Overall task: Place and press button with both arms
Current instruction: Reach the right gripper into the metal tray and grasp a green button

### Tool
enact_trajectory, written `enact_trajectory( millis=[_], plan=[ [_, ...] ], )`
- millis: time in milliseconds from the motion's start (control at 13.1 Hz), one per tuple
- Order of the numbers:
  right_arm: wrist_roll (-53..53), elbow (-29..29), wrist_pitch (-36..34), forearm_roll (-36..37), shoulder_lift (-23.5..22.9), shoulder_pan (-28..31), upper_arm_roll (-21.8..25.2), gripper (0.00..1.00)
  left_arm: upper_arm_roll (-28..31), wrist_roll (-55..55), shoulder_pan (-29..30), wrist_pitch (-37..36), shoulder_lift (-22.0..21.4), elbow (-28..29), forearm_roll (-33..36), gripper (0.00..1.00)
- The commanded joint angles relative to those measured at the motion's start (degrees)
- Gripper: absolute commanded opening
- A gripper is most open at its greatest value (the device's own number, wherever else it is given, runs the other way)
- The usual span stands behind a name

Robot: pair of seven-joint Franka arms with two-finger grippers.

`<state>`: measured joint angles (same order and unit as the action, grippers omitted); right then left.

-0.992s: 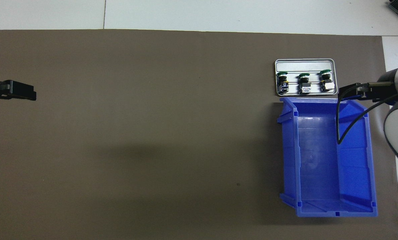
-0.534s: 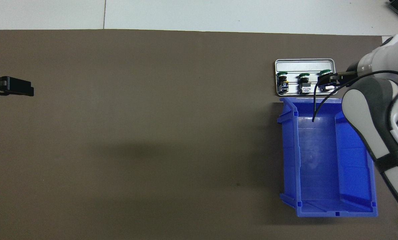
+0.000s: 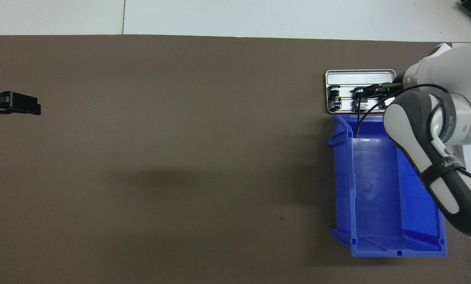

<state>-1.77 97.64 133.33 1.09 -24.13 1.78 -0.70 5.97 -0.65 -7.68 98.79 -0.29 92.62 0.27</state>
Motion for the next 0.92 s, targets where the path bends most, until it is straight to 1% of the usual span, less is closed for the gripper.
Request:
enact_trajectory(
  millis=[0,153,381,458,534,686,763,839],
  plan=[
    [-2.36,0.09,2.11,-1.52,-2.41,0.50,-0.09,0.88,0.01,-0.31,0.30,-2.71,-1.64,1.51,-0.53,1.00],
    [-2.36,0.18,2.20,-1.61,-4.52,0.77,-0.09,0.87,0.01,-0.31,0.30,-4.56,-1.73,1.51,-0.53,1.00],
    [-2.27,1.14,2.29,-1.61,-5.14,0.77,0.00,0.84,0.01,-0.23,0.30,-4.05,-1.64,1.43,-0.53,1.00],
    [-2.27,1.58,3.33,-1.61,-5.23,0.77,0.00,0.81,0.01,-0.23,0.30,-3.87,-1.64,1.43,-0.53,1.00],
    [-2.36,2.80,5.52,-1.61,-5.14,0.77,0.00,0.77,0.01,-0.31,0.30,-3.69,-1.64,1.43,-0.53,1.00],
    [-3.40,2.99,5.63,-1.61,-5.14,0.77,0.00,0.46,0.01,-0.31,0.30,-3.60,-1.64,1.43,-0.53,1.00],
    [-3.85,2.99,5.45,-1.53,-5.05,0.77,0.00,0.17,0.01,-0.40,0.30,-3.52,-1.64,1.34,-0.53,1.00],
    [-3.85,2.99,5.45,-1.61,-4.97,0.68,0.00,0.00,0.01,-0.40,0.30,-3.52,-1.64,1.25,-0.53,1.00]
  ],
)
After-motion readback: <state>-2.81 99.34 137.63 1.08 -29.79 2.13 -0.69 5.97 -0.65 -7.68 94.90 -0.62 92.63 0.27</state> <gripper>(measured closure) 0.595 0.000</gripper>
